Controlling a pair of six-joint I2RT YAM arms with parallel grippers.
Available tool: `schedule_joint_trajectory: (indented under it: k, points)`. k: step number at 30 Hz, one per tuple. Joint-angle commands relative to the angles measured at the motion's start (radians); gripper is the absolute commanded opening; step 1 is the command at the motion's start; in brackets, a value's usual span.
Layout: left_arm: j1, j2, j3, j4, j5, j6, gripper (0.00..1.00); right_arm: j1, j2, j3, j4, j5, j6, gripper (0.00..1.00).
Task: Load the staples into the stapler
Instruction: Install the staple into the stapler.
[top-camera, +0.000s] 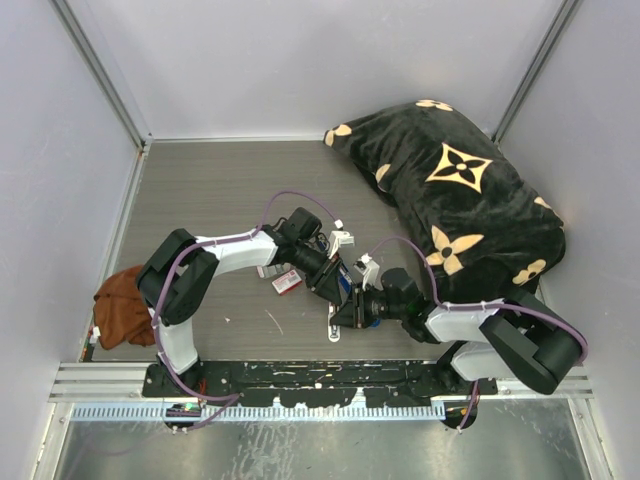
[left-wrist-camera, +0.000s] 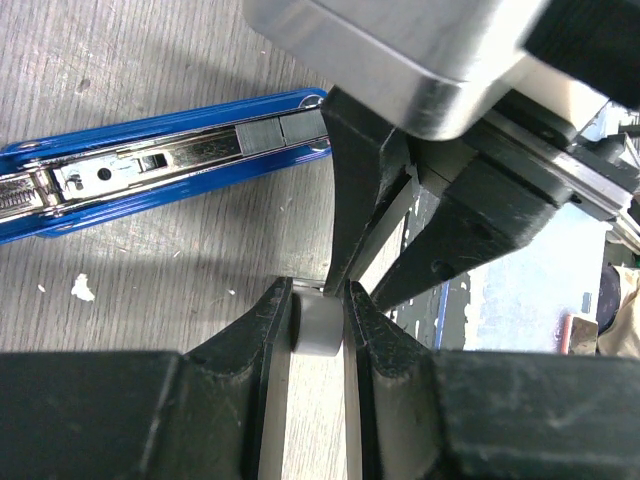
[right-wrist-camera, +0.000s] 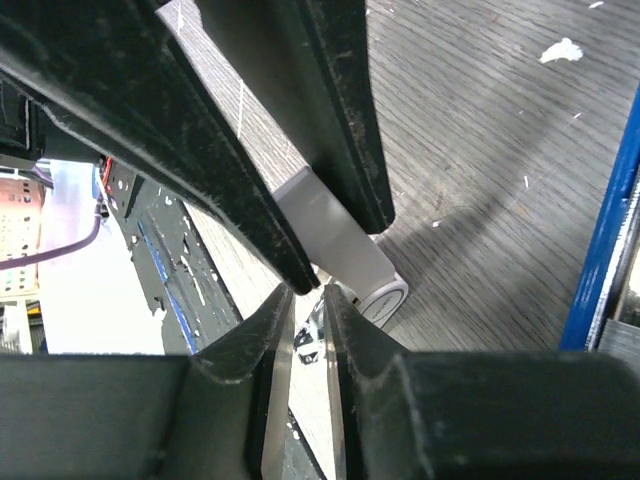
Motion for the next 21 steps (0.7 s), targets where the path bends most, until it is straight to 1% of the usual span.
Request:
schedule_joint_trajectory:
  k: [1, 3, 7, 13, 15, 19, 21]
  points:
    - [-0.01, 0.003, 0.025, -0.019, 0.024, 0.017, 0.0, -0.003, -0.036, -0.021, -0.006, 0.054, -0.026, 0.28]
    - [-0.01, 0.004, 0.026, -0.02, 0.022, 0.016, 0.0, -0.004, -0.048, -0.022, -0.019, 0.06, -0.03, 0.31]
    - [-0.01, 0.003, 0.027, -0.019, 0.019, 0.015, 0.0, -0.004, -0.083, -0.016, -0.042, 0.062, -0.03, 0.33]
    - [-0.011, 0.005, 0.029, -0.018, 0.007, 0.008, 0.0, -0.003, -0.183, 0.014, -0.144, 0.082, -0.037, 0.34]
    - [-0.011, 0.006, 0.031, -0.018, -0.008, 0.0, 0.0, -0.003, -0.227, 0.03, -0.21, 0.115, -0.036, 0.34]
    - [-0.011, 0.01, 0.043, -0.027, -0.071, -0.04, 0.0, 0.013, -0.316, 0.09, -0.439, 0.276, 0.004, 0.34]
    - [-0.011, 0.014, 0.051, -0.04, -0.101, -0.075, 0.0, 0.026, -0.369, 0.099, -0.509, 0.342, 0.05, 0.34]
